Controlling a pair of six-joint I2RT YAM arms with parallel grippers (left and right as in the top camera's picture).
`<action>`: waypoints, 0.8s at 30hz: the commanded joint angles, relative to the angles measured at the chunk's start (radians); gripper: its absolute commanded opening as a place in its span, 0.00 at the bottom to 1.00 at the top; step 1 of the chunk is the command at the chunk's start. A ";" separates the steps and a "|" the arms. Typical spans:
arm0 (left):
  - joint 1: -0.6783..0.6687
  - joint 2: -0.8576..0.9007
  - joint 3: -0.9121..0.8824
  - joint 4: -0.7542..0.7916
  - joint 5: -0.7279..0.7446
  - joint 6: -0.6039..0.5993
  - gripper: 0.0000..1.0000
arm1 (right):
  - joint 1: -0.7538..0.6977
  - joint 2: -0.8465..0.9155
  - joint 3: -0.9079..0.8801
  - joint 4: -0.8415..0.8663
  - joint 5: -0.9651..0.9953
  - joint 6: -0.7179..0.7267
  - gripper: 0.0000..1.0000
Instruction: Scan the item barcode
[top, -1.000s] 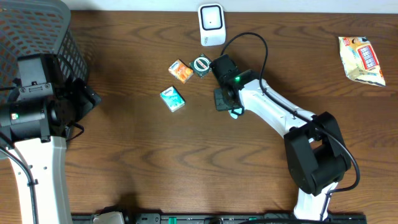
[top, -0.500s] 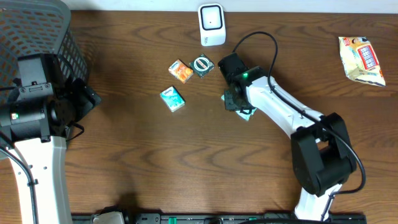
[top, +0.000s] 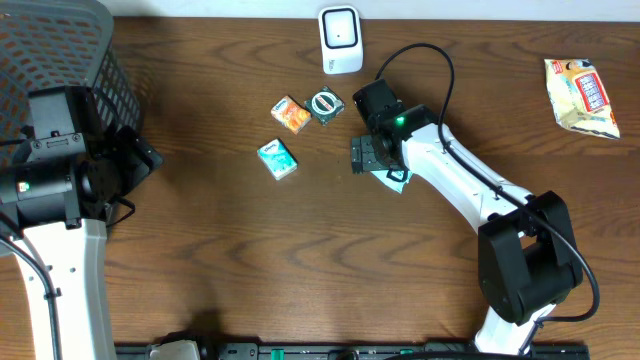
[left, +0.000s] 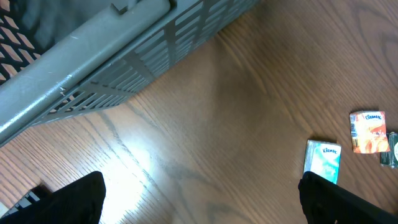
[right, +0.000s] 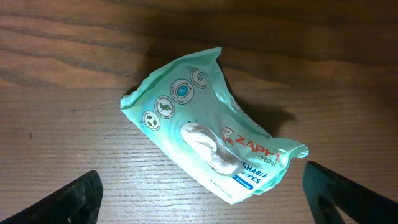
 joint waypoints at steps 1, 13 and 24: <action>0.003 0.000 0.002 -0.002 -0.003 -0.009 0.98 | -0.004 -0.021 0.003 0.002 0.001 0.002 0.98; 0.003 0.000 0.002 -0.002 -0.003 -0.009 0.98 | -0.004 -0.021 0.001 0.003 0.001 0.002 0.96; 0.003 0.000 0.002 -0.002 -0.003 -0.009 0.98 | -0.004 -0.021 0.000 -0.001 0.001 0.002 0.92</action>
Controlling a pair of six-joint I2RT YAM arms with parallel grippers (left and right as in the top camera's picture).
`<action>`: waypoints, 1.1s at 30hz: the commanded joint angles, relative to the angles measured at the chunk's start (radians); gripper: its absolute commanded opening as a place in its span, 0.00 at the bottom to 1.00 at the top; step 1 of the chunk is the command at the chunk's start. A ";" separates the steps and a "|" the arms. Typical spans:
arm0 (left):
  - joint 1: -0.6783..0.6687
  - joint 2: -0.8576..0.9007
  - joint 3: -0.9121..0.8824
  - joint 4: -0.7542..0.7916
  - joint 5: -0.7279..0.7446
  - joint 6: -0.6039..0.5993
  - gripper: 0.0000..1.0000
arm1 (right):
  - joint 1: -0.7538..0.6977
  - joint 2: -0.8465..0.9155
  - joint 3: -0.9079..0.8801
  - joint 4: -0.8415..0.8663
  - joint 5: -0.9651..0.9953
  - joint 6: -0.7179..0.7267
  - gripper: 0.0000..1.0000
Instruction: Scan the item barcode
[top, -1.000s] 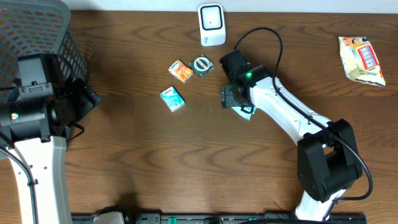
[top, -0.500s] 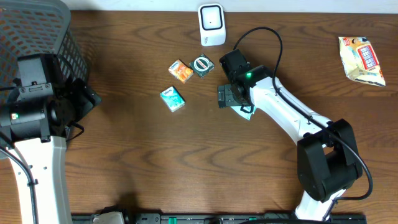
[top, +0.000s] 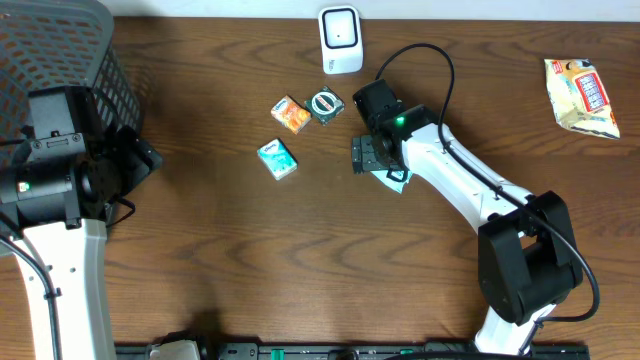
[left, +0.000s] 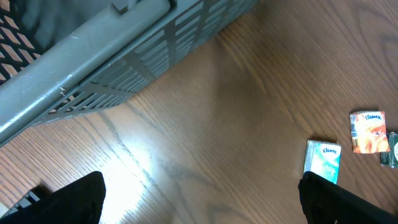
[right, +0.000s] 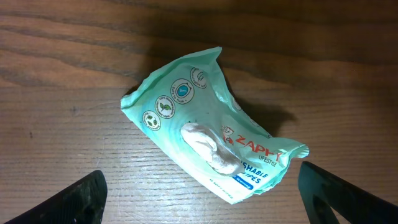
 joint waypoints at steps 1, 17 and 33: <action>0.003 0.000 0.002 -0.001 -0.003 -0.009 0.98 | -0.004 -0.021 0.000 0.000 0.002 0.002 0.93; 0.003 0.000 0.002 -0.001 -0.003 -0.009 0.97 | -0.007 -0.021 0.000 0.023 0.005 0.002 0.98; 0.003 0.000 0.002 -0.001 -0.003 -0.009 0.97 | -0.077 -0.008 -0.008 0.092 0.061 0.000 0.80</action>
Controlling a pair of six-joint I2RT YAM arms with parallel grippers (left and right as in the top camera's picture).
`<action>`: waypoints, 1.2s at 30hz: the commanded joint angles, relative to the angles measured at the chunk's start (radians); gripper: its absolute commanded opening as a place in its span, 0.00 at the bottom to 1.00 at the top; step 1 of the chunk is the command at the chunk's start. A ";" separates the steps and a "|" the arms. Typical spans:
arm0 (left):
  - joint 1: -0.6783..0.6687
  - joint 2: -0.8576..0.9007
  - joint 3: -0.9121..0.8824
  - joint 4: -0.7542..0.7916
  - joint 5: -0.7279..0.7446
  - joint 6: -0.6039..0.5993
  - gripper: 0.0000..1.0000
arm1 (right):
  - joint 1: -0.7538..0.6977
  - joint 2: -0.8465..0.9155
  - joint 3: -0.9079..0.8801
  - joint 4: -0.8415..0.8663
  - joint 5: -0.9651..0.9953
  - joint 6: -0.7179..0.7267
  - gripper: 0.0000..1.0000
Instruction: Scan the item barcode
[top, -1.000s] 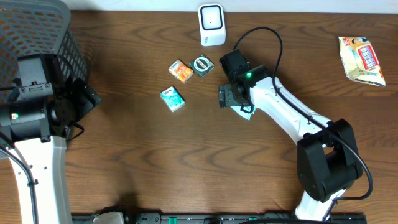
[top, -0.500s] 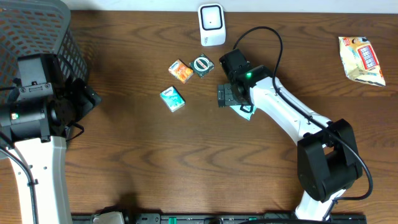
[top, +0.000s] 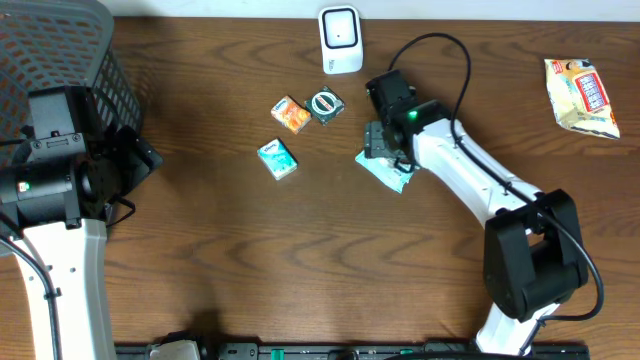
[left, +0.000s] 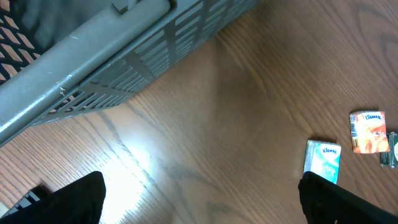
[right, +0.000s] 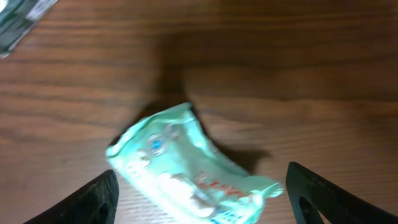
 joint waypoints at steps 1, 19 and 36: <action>0.003 0.000 0.002 -0.001 -0.003 -0.009 0.97 | -0.022 -0.008 -0.008 0.002 0.026 -0.006 0.80; 0.003 0.000 0.002 -0.001 -0.003 -0.009 0.98 | -0.134 -0.008 -0.008 0.026 -0.278 -0.204 0.82; 0.003 0.000 0.002 -0.002 -0.003 -0.009 0.97 | -0.134 -0.008 -0.069 0.057 -0.279 -0.203 0.69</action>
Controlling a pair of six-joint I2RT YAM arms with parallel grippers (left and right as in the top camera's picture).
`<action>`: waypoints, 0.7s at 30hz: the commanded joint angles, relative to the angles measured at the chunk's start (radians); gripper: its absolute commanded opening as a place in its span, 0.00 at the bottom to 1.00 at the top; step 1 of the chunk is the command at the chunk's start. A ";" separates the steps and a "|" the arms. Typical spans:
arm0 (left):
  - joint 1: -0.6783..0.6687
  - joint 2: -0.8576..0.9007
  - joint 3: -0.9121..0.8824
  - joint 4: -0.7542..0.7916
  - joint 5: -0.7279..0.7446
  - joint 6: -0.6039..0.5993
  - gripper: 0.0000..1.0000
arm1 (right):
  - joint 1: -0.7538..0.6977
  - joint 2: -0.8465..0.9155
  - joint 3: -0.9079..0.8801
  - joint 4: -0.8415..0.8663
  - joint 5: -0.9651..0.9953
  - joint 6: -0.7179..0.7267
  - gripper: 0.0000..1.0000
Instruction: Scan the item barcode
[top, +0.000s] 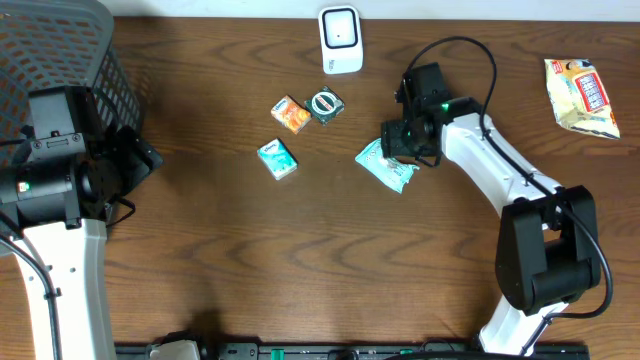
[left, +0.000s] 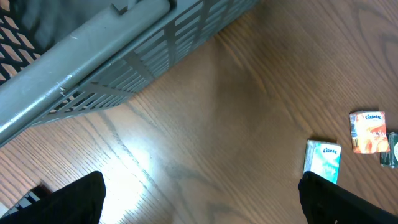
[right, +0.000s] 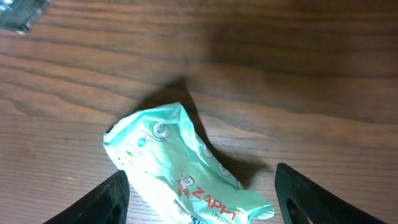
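A crumpled mint-green wipes pack (top: 384, 166) lies on the wooden table, below and to the right of the white barcode scanner (top: 340, 40). My right gripper (top: 398, 148) hovers at the pack's right end. It is open, and its dark fingers (right: 102, 200) stand wide on either side of the pack (right: 174, 162) without touching it. At the far left, my left gripper (left: 202, 199) is open over bare wood beside the basket, with nothing between its fingers.
A grey mesh basket (top: 60, 50) fills the back left corner. An orange tissue pack (top: 291, 114), a teal tissue pack (top: 278, 158) and a round dark-green item (top: 326, 104) lie left of the wipes. A snack bag (top: 582, 95) lies at the far right.
My right gripper has shifted to the right, from above the wipes pack's upper part to its right end. It is still open. The pack lies where it was and the left arm is unchanged.
My right gripper stood open directly over the wipes pack, covering most of it from above, and stayed so a moment later. Then it was further back and to the right, and now further right again. The pack stayed on the table throughout. My left arm never moved.
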 joint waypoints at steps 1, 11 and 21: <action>0.003 0.000 0.002 -0.001 -0.003 -0.010 0.98 | -0.002 -0.008 -0.036 0.019 -0.010 -0.012 0.69; 0.003 0.000 0.002 -0.001 -0.003 -0.010 0.98 | -0.002 -0.008 -0.115 0.099 -0.087 -0.008 0.62; 0.003 0.000 0.002 -0.001 -0.003 -0.010 0.98 | 0.019 -0.008 -0.140 0.095 -0.313 -0.009 0.44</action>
